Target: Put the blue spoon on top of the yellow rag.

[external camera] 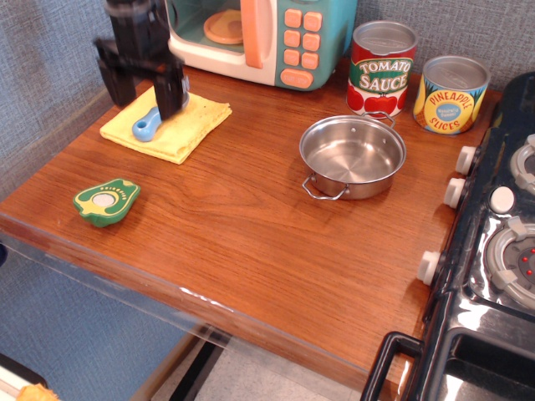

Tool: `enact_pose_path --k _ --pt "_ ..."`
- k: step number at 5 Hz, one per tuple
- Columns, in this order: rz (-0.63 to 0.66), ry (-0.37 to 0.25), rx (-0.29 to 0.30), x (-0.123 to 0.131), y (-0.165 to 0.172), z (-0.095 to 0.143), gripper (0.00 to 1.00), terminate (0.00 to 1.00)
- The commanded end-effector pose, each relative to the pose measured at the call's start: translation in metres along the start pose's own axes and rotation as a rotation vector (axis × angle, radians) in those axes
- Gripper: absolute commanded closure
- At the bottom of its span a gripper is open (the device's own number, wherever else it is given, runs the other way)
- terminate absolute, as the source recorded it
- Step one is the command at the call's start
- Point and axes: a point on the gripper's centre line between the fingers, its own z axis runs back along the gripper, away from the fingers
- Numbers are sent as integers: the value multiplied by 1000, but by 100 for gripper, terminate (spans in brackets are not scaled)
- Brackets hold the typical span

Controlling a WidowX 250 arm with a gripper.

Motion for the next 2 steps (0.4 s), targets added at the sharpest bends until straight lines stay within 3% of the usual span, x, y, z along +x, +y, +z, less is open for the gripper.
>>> enact_pose_path --k 1,2 --pt "-11 -3 0 -15 -20 27 0 0" --pt "-23 19 18 -23 -28 21 0 0"
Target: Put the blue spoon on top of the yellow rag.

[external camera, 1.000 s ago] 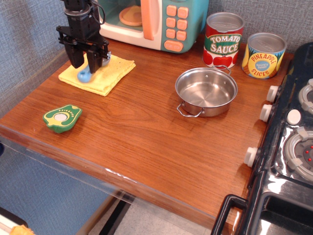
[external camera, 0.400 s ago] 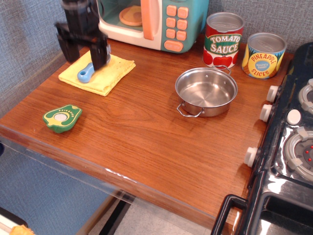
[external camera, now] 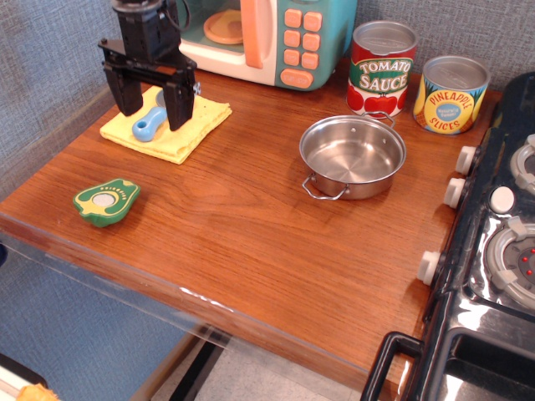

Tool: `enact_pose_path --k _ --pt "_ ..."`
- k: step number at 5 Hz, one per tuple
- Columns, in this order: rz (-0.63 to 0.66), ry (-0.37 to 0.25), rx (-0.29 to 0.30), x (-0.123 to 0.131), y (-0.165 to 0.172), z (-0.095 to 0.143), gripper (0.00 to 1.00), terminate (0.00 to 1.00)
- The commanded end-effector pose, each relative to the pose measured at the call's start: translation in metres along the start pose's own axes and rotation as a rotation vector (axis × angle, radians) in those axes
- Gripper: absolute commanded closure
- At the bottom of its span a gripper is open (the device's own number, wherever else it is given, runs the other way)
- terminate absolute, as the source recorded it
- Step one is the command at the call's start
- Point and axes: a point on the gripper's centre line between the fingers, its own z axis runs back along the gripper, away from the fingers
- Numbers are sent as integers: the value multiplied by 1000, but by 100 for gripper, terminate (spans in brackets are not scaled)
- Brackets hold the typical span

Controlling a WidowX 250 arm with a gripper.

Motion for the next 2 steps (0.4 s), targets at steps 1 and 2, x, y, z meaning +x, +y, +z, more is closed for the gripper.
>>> enact_pose_path --k 1,2 --pt "-19 -50 47 -3 0 22 0 0" --pt "-19 -50 47 -3 0 22 0 100"
